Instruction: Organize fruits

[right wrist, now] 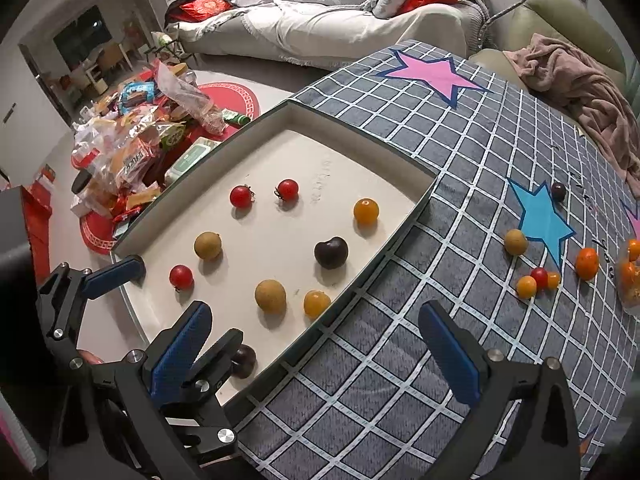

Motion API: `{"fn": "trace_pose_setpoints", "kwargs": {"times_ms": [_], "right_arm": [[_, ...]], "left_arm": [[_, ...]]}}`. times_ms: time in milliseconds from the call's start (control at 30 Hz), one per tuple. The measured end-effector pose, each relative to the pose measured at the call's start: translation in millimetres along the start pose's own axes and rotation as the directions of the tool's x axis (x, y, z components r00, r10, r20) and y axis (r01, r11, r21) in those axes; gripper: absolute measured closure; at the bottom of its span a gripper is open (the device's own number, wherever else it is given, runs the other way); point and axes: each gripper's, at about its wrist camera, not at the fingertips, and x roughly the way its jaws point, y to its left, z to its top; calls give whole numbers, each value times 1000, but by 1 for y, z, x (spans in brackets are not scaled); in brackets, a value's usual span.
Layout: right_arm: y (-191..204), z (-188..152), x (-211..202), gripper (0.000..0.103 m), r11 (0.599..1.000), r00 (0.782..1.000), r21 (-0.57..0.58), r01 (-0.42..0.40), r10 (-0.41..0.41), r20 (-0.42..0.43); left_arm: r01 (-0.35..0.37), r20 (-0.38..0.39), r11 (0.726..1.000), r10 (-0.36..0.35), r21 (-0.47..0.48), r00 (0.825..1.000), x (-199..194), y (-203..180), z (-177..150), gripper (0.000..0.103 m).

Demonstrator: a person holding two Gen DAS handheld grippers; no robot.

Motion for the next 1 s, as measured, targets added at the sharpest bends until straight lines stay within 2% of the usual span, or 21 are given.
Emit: {"fn": "trace_pose_setpoints", "kwargs": {"times_ms": [267,767,1000], "right_arm": [[5,-7,7,0,998,997,-23,55,-56,-55],[9,-18,5,0,998,996,-25,57,-58,-70],[11,-28,2,0,998,995,-21,60,-61,-73]], "left_arm": [[3,-42,1000,-3,10,999,0,0,-8,0],[9,-78,1000,-8,8,997,-1,-1,-25,0],[16,-71,1000,-14,24,997,-5,-6,-32,0]]}}
